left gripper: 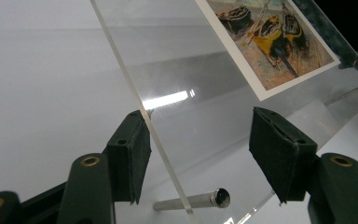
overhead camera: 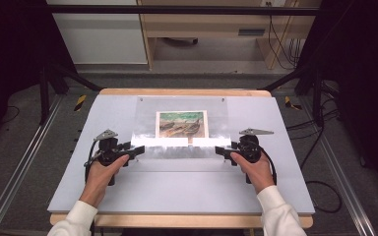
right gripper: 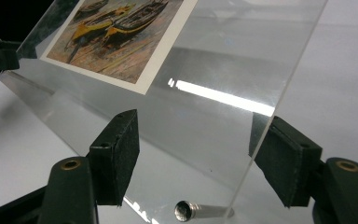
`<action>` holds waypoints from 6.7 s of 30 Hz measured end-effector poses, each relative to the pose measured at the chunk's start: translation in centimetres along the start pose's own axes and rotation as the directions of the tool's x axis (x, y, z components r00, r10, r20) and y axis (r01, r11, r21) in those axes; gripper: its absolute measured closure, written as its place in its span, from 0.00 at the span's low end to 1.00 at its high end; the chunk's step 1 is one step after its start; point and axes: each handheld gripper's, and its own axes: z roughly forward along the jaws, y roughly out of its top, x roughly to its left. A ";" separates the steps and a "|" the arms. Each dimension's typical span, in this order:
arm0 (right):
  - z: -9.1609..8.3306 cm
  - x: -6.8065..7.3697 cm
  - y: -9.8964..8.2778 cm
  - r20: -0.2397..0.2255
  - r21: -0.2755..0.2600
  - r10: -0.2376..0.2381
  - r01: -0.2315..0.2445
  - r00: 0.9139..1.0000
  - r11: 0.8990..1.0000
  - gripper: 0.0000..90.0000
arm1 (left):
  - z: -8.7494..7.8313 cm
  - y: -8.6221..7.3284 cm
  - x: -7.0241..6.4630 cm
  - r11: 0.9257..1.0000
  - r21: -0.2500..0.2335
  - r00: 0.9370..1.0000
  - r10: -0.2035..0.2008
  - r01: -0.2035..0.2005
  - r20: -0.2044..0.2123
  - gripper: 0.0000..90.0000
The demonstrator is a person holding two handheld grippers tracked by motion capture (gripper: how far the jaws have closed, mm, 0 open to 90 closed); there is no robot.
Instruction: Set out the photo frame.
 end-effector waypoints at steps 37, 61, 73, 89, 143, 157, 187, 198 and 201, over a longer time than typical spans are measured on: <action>-2.0 1.8 -2.0 0.053 -0.014 -0.110 0.111 0.992 0.994 0.50 | -1.9 -1.7 -1.5 0.998 -0.039 0.998 0.037 -0.039 -0.047 0.57; -3.6 3.0 -4.0 0.085 -0.001 -0.114 0.115 0.990 0.993 0.69 | -3.6 -3.5 -3.1 0.999 -0.019 0.995 0.034 -0.036 -0.095 0.71; -4.1 3.5 -4.8 0.094 0.024 -0.136 0.135 0.986 0.991 0.70 | -4.0 -4.3 -3.7 0.998 0.005 0.993 0.056 -0.056 -0.100 0.70; -4.2 3.5 -5.0 0.098 0.030 -0.138 0.136 0.986 0.990 0.70 | -4.3 -4.8 -4.2 0.998 0.008 0.992 0.067 -0.066 -0.104 0.71; -4.4 4.2 -6.2 0.111 0.072 -0.196 0.189 0.974 0.979 0.69 | -4.6 -5.7 -5.0 0.986 0.064 0.979 0.160 -0.153 -0.129 0.69; -5.1 5.2 -6.1 0.186 0.041 -0.255 0.252 0.949 0.967 0.32 | -5.4 -5.3 -5.4 0.983 -0.007 0.972 0.182 -0.185 -0.147 0.38; -9.7 3.0 -5.6 0.324 -0.095 -0.215 0.257 0.921 0.962 0.11 | -8.9 -4.5 -3.7 0.963 -0.171 0.957 0.164 -0.208 -0.241 0.08; -10.5 1.3 -5.6 0.389 -0.119 -0.149 0.210 0.909 0.970 0.12 | -10.1 -4.4 -1.9 0.959 -0.190 0.936 0.140 -0.209 -0.323 0.08; -10.4 0.6 -5.7 0.415 -0.113 -0.143 0.207 0.898 0.972 0.13 | -10.4 -4.4 -1.1 0.961 -0.192 0.926 0.121 -0.200 -0.359 0.08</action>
